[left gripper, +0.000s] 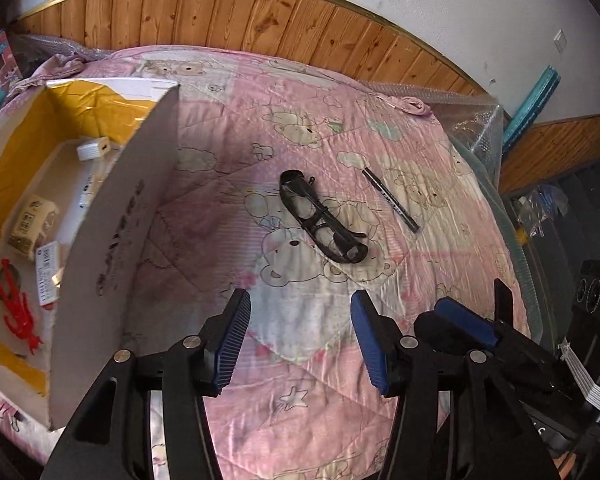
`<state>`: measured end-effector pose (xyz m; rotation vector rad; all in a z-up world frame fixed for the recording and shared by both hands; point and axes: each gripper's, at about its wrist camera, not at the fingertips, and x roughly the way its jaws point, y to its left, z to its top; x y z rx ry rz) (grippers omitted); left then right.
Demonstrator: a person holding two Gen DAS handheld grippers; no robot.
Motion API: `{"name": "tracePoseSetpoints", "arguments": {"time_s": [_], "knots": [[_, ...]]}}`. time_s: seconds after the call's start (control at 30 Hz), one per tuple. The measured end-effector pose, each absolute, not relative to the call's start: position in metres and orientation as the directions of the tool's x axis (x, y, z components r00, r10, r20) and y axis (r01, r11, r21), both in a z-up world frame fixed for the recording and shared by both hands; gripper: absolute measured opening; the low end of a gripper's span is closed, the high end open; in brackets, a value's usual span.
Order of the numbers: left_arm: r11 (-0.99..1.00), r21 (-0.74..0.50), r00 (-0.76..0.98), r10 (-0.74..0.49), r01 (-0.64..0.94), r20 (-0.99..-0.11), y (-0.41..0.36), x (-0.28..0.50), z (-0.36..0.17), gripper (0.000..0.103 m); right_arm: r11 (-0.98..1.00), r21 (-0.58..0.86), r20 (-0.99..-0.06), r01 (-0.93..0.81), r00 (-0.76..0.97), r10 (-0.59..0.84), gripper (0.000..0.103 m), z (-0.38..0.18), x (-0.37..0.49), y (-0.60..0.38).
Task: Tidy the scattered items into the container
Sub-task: 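Reach the left gripper to the black glasses while the right gripper reaches the black marker, then close the left gripper on the glasses while the right gripper closes on the marker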
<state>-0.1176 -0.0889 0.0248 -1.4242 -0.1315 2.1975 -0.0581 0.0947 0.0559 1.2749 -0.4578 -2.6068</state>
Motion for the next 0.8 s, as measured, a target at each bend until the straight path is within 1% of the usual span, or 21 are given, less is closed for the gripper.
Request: {"name": "tracePoseSetpoints", "arguments": {"time_s": [0.1,0.2,0.3,0.4,0.6,0.63,0.7,0.73,0.77,0.8], "knots": [[-0.860,-0.377,-0.268,0.475,-0.344,-0.838,-0.061,-0.138,0.009,0.056,-0.953,0.302,-0.758,0.031,-0.598,-0.259,0.052,0.050,-0.086,0.120],[-0.867,-0.372,-0.252,0.461,-0.331,-0.851,-0.035,-0.160,-0.005,0.056,-0.968,0.251,-0.787,0.022,-0.578,-0.218,0.052,0.038,-0.119,0.145],[-0.877,-0.361,-0.242,0.443,-0.317,-0.863,-0.014,-0.183,-0.020,0.056,-0.979,0.203,-0.815,0.009,-0.552,-0.174,0.052,0.018,-0.160,0.165],[-0.892,-0.335,-0.240,0.412,-0.302,-0.879,0.004,-0.206,-0.038,0.057,-0.983,0.184,-0.840,0.002,-0.518,-0.159,0.052,-0.005,-0.195,0.180],[-0.919,-0.308,-0.206,0.361,-0.247,-0.910,0.022,-0.237,-0.079,0.057,-0.995,0.100,-0.876,0.004,-0.474,-0.090,0.052,-0.045,-0.236,0.189],[-0.922,-0.305,-0.202,0.354,-0.238,-0.913,0.024,-0.239,-0.085,0.061,-0.997,0.076,-0.881,-0.001,-0.469,-0.067,0.052,-0.051,-0.241,0.190],[-0.918,-0.314,-0.227,0.368,-0.241,-0.902,0.025,-0.241,-0.089,0.064,-0.998,0.062,-0.892,-0.008,-0.450,-0.052,0.052,-0.063,-0.248,0.193],[-0.915,-0.310,-0.238,0.371,-0.257,-0.898,0.027,-0.241,-0.089,0.064,-0.998,0.059,-0.889,-0.008,-0.455,-0.049,0.050,-0.064,-0.249,0.194],[-0.914,-0.295,-0.247,0.365,-0.278,-0.898,0.028,-0.240,-0.089,0.053,-0.999,0.046,-0.890,-0.007,-0.455,-0.038,0.038,-0.063,-0.249,0.194],[-0.912,-0.279,-0.257,0.360,-0.301,-0.897,0.029,-0.238,-0.088,0.041,-0.999,0.046,-0.891,-0.009,-0.453,-0.037,0.014,-0.060,-0.249,0.194]]}}
